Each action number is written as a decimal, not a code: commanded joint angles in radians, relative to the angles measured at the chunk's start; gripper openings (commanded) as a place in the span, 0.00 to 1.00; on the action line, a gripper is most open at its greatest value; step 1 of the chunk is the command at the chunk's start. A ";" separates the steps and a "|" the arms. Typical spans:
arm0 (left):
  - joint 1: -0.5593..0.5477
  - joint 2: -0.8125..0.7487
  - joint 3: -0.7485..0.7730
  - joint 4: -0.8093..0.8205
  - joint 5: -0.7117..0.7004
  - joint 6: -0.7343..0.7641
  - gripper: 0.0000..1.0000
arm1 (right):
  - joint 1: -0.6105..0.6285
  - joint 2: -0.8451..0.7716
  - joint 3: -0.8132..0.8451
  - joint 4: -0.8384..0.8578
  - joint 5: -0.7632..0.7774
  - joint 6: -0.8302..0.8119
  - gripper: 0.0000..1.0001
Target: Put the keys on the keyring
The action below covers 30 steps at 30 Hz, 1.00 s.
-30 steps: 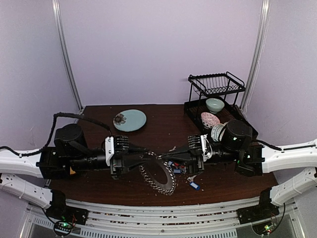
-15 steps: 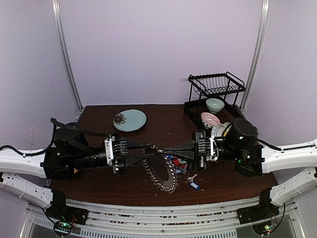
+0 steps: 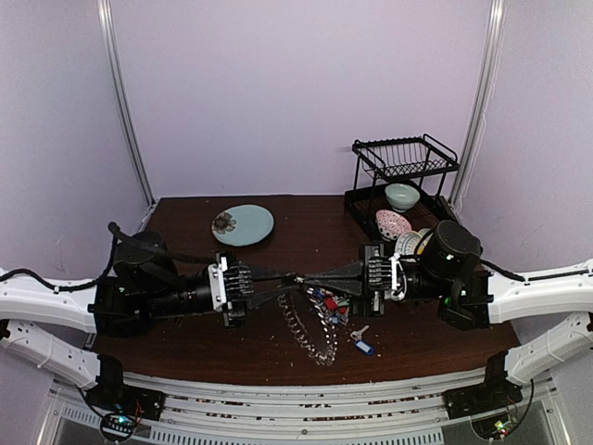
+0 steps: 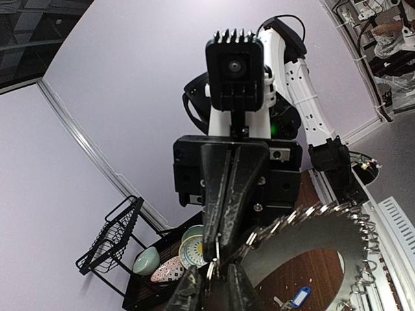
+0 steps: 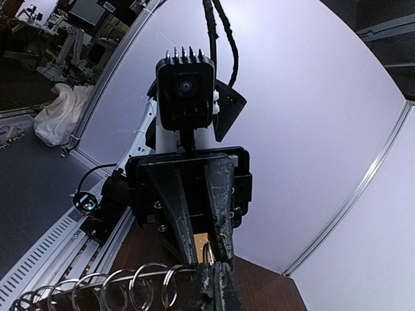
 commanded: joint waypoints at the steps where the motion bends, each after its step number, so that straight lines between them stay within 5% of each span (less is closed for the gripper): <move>1: 0.002 0.010 0.030 0.026 0.011 -0.005 0.12 | 0.005 -0.004 0.016 0.082 0.014 0.021 0.00; 6: 0.002 0.004 0.030 0.022 0.007 -0.008 0.06 | 0.005 0.003 0.018 0.086 0.012 0.033 0.00; 20: 0.003 0.012 0.024 0.045 0.000 -0.047 0.17 | 0.006 0.022 0.015 0.159 0.043 0.124 0.00; 30: 0.002 0.011 0.022 0.058 -0.001 -0.063 0.07 | 0.005 0.026 0.014 0.133 0.042 0.127 0.00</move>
